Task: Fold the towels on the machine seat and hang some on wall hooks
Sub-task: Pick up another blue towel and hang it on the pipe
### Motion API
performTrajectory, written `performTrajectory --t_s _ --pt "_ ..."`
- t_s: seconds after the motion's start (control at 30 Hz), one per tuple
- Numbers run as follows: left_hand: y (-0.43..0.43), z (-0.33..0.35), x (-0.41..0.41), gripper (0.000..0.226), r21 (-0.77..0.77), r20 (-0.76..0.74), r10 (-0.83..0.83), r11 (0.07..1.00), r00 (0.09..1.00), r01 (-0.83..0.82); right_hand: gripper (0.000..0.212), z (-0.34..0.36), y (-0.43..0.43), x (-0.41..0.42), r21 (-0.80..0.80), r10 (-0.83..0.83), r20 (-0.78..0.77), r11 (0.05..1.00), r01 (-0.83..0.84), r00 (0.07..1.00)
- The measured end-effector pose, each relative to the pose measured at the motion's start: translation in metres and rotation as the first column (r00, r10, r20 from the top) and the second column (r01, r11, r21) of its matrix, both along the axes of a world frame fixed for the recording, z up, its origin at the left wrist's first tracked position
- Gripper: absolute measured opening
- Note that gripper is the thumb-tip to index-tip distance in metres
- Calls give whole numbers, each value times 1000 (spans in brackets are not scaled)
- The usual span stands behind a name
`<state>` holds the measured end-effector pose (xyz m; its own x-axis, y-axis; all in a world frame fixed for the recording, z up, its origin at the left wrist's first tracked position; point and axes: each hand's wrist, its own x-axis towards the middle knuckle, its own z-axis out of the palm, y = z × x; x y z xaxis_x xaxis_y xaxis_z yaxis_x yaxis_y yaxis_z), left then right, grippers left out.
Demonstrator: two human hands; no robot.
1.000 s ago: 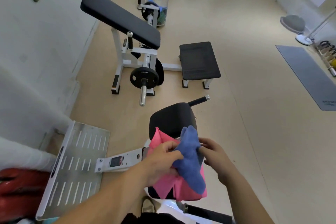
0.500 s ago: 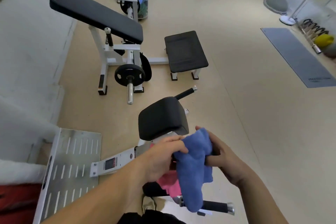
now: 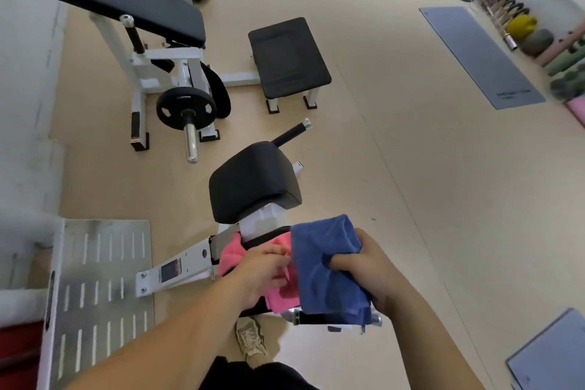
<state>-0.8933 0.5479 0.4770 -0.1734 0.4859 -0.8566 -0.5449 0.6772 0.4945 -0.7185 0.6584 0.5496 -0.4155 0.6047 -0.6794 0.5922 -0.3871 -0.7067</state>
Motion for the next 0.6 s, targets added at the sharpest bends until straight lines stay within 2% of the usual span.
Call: performTrajectory --t_s 0.1,0.2,0.27,0.33,0.37,0.43,0.47,0.53,0.57,0.6 --pt "0 -10 4 15 -67 -179 -50 997 983 39 38 0 -5 -4 -37 0 -13 999 0 1000" --pt "-3 -15 3 12 -155 -411 -135 985 901 77 30 -7 -13 -12 -126 -103 -63 987 95 993" --pt "-4 -16 2 8 -169 -454 -163 981 876 95 33 -11 -15 -14 -173 -181 -110 972 161 977" --pt "-4 -8 -3 4 -143 -449 -111 988 887 51 27 0 -17 -20 -228 -204 -168 960 163 965" --pt "-4 0 -7 5 -114 -443 -57 993 895 7 31 5 -16 -25 -245 -192 -204 959 140 960" --pt "-8 20 -20 20 -51 -365 83 993 927 -109 38 17 -16 -39 -250 -146 -266 965 78 953" --pt "-11 32 -28 29 -19 -257 153 986 954 -163 40 19 -16 -50 -269 -165 -301 960 82 939" --pt "-26 57 -50 46 106 55 242 963 969 -247 50 24 -16 -75 -297 -187 -366 952 76 912" --pt "-36 68 -62 49 160 158 245 950 957 -269 55 24 -17 -90 -303 -193 -395 950 71 898" --pt "-47 77 -75 45 205 184 237 940 954 -273 58 25 -18 -106 -306 -195 -422 950 63 886"
